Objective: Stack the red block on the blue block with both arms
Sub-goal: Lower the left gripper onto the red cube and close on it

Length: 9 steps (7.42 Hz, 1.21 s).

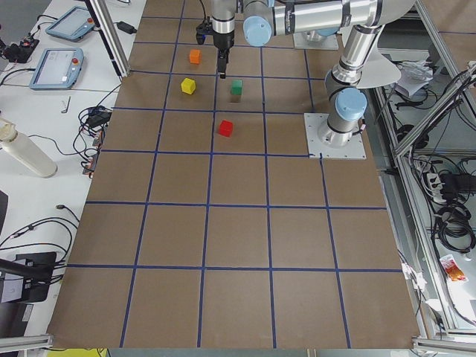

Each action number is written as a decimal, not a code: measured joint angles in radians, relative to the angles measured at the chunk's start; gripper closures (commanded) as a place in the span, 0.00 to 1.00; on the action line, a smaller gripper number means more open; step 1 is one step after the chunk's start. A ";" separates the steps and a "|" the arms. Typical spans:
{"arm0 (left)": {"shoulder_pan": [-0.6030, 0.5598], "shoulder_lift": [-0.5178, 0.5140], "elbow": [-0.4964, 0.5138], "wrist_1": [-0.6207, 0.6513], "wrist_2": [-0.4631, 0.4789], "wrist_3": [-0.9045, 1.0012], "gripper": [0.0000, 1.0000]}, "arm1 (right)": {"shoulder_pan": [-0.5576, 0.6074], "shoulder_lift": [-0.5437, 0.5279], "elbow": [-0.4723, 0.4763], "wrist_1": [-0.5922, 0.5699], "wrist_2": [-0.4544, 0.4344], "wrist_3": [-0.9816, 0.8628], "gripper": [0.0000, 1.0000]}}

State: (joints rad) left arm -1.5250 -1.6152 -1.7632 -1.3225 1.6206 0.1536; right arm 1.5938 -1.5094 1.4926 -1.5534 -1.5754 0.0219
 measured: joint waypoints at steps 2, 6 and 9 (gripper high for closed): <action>0.098 -0.038 -0.075 0.086 -0.001 0.117 0.00 | 0.000 0.000 0.001 0.003 0.000 0.000 0.00; 0.149 -0.125 -0.222 0.264 0.000 0.337 0.00 | 0.002 0.000 0.002 -0.002 0.000 0.000 0.00; 0.149 -0.191 -0.245 0.315 0.005 0.366 0.00 | 0.002 0.000 0.002 -0.004 0.000 0.000 0.00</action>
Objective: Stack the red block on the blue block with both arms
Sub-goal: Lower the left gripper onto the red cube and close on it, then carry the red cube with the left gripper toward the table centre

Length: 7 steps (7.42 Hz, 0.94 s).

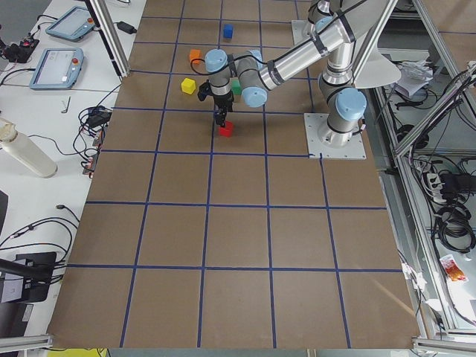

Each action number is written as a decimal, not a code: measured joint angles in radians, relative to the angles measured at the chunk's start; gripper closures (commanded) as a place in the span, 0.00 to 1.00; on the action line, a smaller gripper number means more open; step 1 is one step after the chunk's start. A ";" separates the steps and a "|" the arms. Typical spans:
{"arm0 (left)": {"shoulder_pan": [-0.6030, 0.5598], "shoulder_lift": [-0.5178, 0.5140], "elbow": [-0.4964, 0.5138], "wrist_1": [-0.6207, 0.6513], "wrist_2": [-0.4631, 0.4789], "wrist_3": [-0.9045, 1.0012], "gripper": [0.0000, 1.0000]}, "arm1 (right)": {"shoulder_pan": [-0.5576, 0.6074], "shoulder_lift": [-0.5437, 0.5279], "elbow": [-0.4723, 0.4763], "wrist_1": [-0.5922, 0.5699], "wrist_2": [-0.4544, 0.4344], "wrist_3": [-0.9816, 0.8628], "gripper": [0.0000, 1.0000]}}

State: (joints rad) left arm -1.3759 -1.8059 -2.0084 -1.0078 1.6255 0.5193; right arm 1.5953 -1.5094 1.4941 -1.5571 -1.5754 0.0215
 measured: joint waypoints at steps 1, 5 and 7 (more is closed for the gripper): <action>0.000 -0.020 0.001 0.011 0.017 0.010 0.02 | 0.000 0.000 0.000 -0.001 0.000 0.000 0.00; 0.000 -0.077 0.007 0.049 0.047 0.027 0.71 | -0.001 0.000 0.000 -0.001 0.000 0.000 0.00; -0.011 -0.072 0.015 0.060 0.050 0.015 0.84 | 0.000 0.000 0.000 -0.002 0.000 0.000 0.00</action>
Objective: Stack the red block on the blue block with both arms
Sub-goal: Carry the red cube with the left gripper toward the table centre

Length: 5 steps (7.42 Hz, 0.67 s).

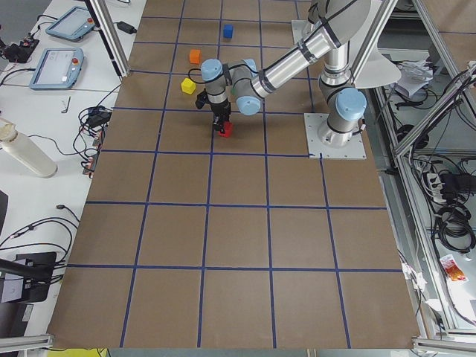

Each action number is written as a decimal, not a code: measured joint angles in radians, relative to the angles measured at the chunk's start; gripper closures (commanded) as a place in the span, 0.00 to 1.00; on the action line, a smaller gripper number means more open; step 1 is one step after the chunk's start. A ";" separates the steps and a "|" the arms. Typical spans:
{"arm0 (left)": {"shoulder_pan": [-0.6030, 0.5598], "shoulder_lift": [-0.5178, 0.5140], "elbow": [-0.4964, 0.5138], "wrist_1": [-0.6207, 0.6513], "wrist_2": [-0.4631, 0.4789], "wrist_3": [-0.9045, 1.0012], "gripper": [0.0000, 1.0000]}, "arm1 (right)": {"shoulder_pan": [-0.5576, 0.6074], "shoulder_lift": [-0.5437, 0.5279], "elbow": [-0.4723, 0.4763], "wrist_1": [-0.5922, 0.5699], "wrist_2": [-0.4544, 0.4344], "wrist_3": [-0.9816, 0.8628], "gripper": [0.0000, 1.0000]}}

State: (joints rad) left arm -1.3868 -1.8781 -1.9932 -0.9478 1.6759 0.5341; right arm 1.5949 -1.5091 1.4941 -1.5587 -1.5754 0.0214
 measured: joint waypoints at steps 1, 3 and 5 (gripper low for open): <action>-0.009 0.014 0.016 -0.007 0.001 -0.012 0.84 | 0.000 0.000 0.000 -0.003 0.000 0.000 0.00; -0.068 0.033 0.107 -0.101 -0.016 -0.100 0.86 | -0.001 0.000 0.000 -0.002 0.000 0.000 0.00; -0.202 0.015 0.221 -0.195 -0.064 -0.324 0.86 | -0.003 0.001 0.000 0.001 -0.004 0.000 0.00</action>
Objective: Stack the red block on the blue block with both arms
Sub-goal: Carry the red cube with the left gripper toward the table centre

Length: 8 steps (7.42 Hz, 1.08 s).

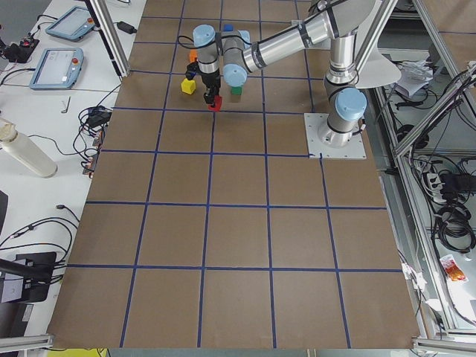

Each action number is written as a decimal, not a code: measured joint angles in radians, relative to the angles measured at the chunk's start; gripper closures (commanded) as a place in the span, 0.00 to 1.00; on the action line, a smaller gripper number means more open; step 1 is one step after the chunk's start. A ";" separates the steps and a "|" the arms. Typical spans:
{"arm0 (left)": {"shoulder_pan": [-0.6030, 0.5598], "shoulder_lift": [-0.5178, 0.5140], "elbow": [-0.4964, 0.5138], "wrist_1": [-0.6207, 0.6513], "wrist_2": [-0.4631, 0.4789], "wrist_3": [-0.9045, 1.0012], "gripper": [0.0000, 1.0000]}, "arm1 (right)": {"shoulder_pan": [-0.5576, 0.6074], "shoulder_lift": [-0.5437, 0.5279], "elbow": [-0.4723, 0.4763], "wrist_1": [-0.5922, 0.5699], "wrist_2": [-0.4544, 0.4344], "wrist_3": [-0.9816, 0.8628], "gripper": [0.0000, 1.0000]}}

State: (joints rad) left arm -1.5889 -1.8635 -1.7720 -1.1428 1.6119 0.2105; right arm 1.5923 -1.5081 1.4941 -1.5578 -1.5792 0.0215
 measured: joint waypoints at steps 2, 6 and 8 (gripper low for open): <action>-0.143 -0.034 0.084 -0.017 -0.092 -0.204 0.86 | -0.005 0.000 -0.001 -0.001 -0.007 -0.002 0.00; -0.361 -0.174 0.181 0.010 -0.189 -0.485 0.83 | -0.013 -0.001 -0.002 0.002 -0.011 -0.002 0.00; -0.414 -0.226 0.189 0.034 -0.182 -0.560 0.66 | -0.014 -0.001 -0.002 0.001 -0.011 -0.001 0.00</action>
State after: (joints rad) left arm -2.0025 -2.0893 -1.5828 -1.1085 1.4304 -0.3493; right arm 1.5785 -1.5094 1.4926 -1.5565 -1.5906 0.0203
